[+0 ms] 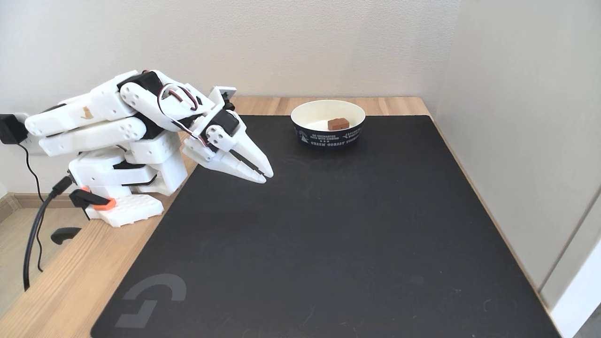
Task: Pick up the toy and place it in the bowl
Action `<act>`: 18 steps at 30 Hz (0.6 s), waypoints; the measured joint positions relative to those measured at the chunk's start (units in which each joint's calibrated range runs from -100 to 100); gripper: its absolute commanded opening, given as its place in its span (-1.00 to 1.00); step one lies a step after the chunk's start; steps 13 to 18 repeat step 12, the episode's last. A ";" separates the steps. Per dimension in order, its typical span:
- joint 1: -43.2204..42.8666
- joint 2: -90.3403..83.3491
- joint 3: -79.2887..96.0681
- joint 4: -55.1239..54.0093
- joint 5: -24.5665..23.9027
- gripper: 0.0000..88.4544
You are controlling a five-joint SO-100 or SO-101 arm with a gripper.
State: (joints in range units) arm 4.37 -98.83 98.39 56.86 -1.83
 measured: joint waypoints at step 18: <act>0.00 0.00 0.00 0.00 0.00 -0.95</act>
